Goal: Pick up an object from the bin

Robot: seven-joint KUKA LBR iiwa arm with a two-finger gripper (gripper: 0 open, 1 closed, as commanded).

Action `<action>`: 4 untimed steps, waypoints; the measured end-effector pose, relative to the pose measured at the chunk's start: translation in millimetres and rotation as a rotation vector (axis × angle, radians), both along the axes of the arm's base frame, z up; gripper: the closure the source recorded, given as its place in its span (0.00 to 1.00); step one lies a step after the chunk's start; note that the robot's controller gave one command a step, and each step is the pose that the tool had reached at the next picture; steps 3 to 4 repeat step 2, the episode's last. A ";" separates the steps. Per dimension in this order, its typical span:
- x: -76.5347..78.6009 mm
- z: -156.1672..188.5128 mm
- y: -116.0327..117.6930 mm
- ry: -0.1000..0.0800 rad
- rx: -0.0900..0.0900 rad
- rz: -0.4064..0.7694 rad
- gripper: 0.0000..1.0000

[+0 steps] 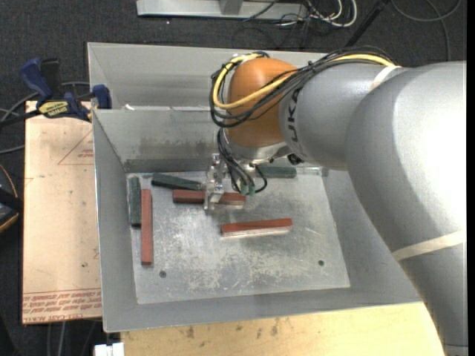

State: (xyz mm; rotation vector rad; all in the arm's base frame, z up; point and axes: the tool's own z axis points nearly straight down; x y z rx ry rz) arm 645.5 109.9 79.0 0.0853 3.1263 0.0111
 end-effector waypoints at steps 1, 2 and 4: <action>0.0 0.0 -0.1 0.000 0.000 0.000 1.00; -8.1 145.6 4.7 0.009 -0.005 -0.004 1.00; -8.1 145.6 4.7 0.009 -0.005 -0.004 1.00</action>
Offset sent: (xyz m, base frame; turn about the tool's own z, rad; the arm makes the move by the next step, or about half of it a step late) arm -0.0092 0.0042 0.1446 0.0055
